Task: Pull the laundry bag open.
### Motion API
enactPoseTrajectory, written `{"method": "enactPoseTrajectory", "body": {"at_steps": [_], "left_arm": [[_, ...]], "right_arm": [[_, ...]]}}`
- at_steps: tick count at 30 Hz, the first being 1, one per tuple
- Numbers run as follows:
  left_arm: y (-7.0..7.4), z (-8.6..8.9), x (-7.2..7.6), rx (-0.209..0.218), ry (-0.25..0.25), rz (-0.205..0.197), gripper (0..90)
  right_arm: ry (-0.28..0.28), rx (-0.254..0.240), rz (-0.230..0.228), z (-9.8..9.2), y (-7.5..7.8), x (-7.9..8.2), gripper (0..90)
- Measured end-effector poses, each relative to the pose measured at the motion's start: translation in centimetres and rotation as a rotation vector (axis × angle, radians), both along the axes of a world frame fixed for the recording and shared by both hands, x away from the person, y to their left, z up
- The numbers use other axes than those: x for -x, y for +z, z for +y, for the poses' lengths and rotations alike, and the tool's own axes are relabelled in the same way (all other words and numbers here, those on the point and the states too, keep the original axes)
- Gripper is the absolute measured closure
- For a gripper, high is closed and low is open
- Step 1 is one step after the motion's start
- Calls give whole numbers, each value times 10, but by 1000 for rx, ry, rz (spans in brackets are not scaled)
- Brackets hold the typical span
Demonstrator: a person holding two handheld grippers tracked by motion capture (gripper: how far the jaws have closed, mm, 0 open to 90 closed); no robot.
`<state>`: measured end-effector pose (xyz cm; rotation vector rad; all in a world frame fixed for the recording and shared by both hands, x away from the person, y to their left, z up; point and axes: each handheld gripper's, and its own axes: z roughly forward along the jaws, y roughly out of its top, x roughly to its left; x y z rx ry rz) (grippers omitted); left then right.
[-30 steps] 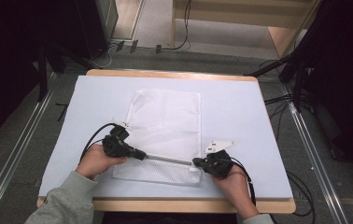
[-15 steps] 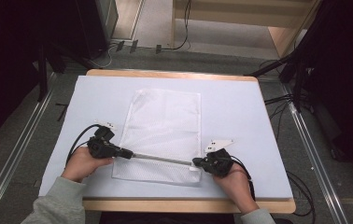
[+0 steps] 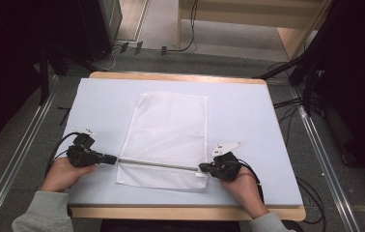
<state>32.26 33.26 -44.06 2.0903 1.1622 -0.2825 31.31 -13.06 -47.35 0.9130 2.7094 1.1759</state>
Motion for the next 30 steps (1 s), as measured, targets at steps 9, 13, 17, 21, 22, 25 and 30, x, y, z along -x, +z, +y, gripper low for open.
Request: {"method": "enactPoseTrajectory", "body": {"at_steps": [9,13,17,21,22,25,30], "left_arm": [[1,-2,5,-37,-4,-13,880],[1,-3,9,-40,-5,-12,880],[-2,-3,14,-36,-14,1,876],[-5,-1,14,-41,2,-39,765],[-5,-1,15,-30,6,-54,696],[-1,2,17,-24,12,-115,620],[5,7,18,-33,52,-184,547]], "right_arm": [[6,18,-13,2,1,-2,900],[5,22,2,3,2,-4,900],[10,24,0,3,2,-5,900],[10,-5,57,2,4,-8,820],[7,-11,55,1,5,-9,800],[-10,-20,40,1,8,-10,756],[-37,-25,17,-3,12,-12,701]]}}
